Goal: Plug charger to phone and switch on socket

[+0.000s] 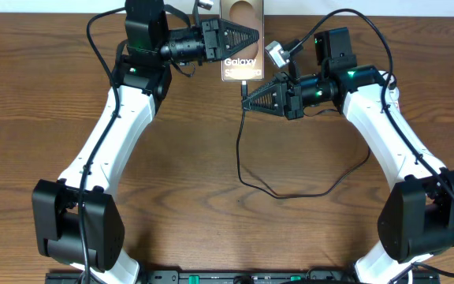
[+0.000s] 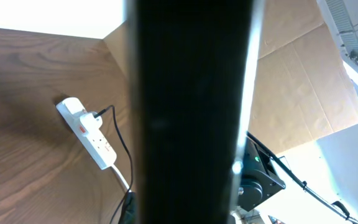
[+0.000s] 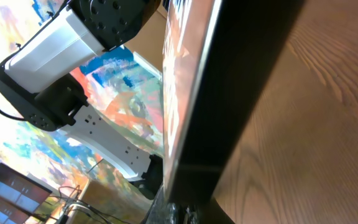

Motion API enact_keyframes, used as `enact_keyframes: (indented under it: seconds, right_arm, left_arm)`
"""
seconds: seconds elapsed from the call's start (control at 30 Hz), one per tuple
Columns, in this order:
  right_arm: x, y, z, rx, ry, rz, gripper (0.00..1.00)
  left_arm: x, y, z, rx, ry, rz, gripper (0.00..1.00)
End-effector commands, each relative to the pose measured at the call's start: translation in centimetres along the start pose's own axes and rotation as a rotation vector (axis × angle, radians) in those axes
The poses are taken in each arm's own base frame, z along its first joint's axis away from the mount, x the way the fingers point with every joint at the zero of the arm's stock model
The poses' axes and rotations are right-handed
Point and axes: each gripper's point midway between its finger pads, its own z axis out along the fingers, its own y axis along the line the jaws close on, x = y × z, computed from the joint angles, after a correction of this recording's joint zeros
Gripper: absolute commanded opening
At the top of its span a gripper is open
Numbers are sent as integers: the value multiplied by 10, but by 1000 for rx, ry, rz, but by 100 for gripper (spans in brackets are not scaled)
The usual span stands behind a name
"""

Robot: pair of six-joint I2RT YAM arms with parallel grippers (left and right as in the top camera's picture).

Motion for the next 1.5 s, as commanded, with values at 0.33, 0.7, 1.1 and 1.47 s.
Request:
enact_keyframes:
  seconds: [0.33, 0.7, 1.1, 1.47]
  right_arm:
    - [-3, 2, 0, -26, -6, -1, 1]
    - [-6, -1, -9, -9, -23, 5, 1]
    - [-10, -2, -9, -9, -24, -11, 1]
    - [-11, -3, -13, 0, -31, 16, 1]
  left_arm:
    - [5, -33, 5, 51, 28, 83, 7]
    - [13, -39, 4, 86, 72, 134, 8]
    - [24, -46, 2, 136, 126, 216, 7]
    - [22, -44, 2, 128, 116, 216, 7]
